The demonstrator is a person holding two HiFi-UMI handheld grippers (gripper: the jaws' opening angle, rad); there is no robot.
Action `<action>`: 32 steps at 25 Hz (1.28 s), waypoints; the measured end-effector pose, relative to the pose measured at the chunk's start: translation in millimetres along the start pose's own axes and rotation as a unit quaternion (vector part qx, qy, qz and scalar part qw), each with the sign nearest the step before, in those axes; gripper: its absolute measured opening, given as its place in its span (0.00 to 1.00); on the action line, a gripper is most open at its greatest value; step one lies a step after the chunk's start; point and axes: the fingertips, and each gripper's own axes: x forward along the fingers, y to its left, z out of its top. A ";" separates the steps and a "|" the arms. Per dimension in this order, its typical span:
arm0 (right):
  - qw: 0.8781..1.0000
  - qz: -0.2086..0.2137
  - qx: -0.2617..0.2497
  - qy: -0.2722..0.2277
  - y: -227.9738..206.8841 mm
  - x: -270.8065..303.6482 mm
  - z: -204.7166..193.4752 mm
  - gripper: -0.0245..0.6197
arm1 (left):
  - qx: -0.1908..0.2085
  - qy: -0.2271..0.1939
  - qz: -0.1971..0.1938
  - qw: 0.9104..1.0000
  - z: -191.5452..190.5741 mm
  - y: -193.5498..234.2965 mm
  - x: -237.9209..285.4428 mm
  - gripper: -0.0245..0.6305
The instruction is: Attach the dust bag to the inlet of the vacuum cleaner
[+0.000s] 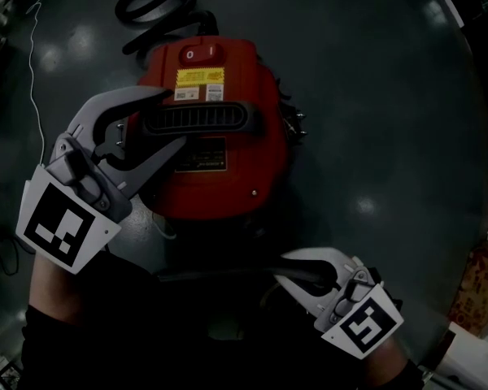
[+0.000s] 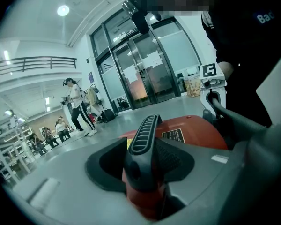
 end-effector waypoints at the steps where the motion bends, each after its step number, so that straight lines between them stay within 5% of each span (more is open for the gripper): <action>1: 1.000 -0.002 0.005 0.002 -0.5 -0.6 -1.0 0.10 | 0.000 -0.001 0.000 1.000 0.3 0.0 0.2 0.29; 8: 1.000 0.001 -0.014 -0.010 3.6 6.5 13.7 0.10 | -0.003 0.005 -0.002 1.000 -2.4 -0.9 -0.3 0.29; 20: 0.999 0.002 0.034 -0.010 -4.2 -2.4 1.4 0.12 | -0.008 -0.003 0.001 1.000 0.5 0.2 -0.6 0.29; 25: 1.000 -0.005 0.002 0.017 -7.3 1.0 -6.4 0.13 | -0.009 -0.003 0.000 1.000 -1.9 -1.0 0.2 0.29; 30: 0.995 -0.042 -0.087 0.025 -9.5 3.7 2.7 0.14 | -0.006 -0.004 -0.003 1.000 -1.2 -0.8 -0.2 0.29; 32: 0.997 -0.040 -0.069 0.019 -9.2 4.2 3.2 0.14 | -0.008 -0.005 -0.002 1.000 -1.2 -0.6 -0.6 0.29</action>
